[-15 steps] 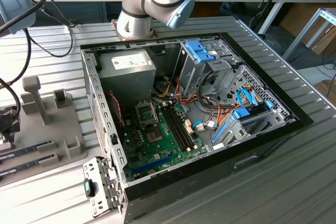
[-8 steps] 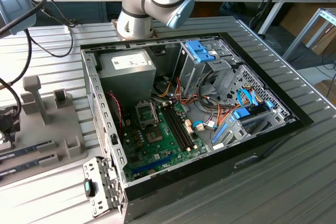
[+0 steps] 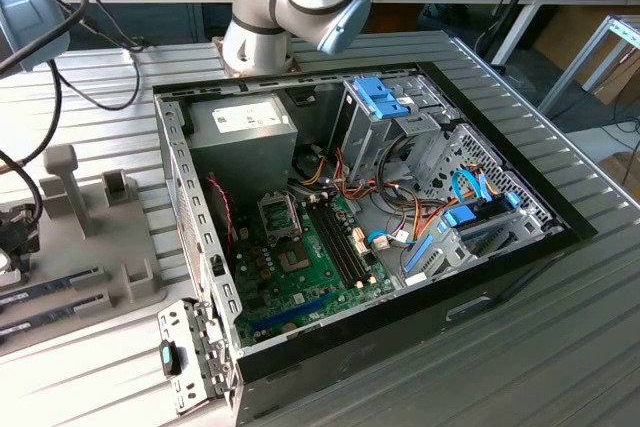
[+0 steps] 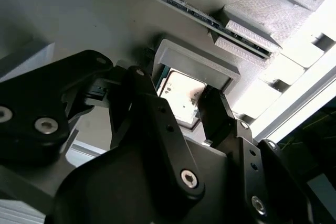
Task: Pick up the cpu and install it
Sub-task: 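Pick up the cpu and move it towards the insertion slot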
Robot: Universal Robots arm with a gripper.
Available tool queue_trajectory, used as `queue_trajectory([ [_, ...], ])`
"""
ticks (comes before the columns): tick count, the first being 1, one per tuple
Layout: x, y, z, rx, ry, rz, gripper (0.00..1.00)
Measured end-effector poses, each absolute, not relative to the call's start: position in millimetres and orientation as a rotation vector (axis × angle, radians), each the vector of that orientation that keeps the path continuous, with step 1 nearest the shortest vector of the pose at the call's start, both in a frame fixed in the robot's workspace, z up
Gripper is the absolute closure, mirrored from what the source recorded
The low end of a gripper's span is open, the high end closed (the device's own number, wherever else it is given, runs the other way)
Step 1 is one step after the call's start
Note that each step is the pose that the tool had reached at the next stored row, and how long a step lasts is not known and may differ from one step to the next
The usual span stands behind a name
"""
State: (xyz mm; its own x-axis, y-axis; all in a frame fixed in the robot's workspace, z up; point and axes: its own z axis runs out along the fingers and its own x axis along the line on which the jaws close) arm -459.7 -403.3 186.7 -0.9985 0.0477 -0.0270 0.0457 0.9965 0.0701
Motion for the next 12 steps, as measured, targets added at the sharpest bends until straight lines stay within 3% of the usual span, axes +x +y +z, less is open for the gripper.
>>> queue_trajectory([
  [4, -461.1, -403.4, 189.9, 0.074, 3.110, 0.154, 0.40],
  [5, -466.2, -403.5, 189.9, 0.074, 3.108, 0.204, 0.40],
  [12, -467.6, -409.2, 188.4, 0.072, 3.108, 0.209, 0.40],
])
